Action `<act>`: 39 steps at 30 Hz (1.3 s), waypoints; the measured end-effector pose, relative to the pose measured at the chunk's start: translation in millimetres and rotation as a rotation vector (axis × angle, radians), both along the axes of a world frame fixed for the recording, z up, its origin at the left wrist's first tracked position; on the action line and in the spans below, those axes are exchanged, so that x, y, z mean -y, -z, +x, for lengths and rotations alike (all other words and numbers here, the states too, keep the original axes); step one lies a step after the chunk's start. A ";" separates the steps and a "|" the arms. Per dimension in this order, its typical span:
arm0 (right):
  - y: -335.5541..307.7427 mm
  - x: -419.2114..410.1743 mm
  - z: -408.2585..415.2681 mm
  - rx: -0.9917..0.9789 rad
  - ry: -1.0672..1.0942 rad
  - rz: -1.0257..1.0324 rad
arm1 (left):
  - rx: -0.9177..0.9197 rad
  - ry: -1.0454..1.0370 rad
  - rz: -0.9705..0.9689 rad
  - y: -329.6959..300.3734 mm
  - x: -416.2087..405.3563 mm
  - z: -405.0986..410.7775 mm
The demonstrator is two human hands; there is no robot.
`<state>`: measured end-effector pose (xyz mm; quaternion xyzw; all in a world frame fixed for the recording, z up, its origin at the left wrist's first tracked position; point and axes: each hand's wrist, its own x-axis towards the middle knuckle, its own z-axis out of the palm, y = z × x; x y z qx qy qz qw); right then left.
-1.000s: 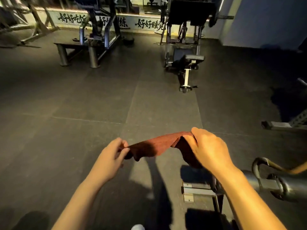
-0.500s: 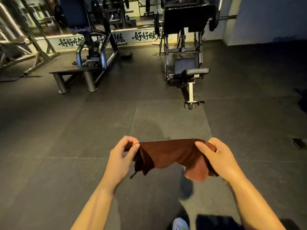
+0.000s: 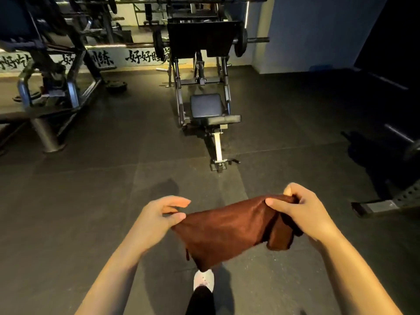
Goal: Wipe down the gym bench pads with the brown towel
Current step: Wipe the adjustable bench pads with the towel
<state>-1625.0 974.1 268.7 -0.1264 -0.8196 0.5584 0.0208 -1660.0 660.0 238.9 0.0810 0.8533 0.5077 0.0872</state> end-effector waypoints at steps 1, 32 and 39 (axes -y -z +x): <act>1.2 -5.3 -18.3 0.026 0.004 -0.027 | 0.004 0.024 -0.024 1.6 -6.6 -22.6; 42.8 -369.3 -513.4 0.206 -0.075 -0.084 | -0.137 0.094 -0.627 -15.7 -357.5 -524.7; 57.5 -418.0 -601.3 0.176 0.001 0.126 | -0.038 0.117 -0.579 8.3 -406.1 -609.3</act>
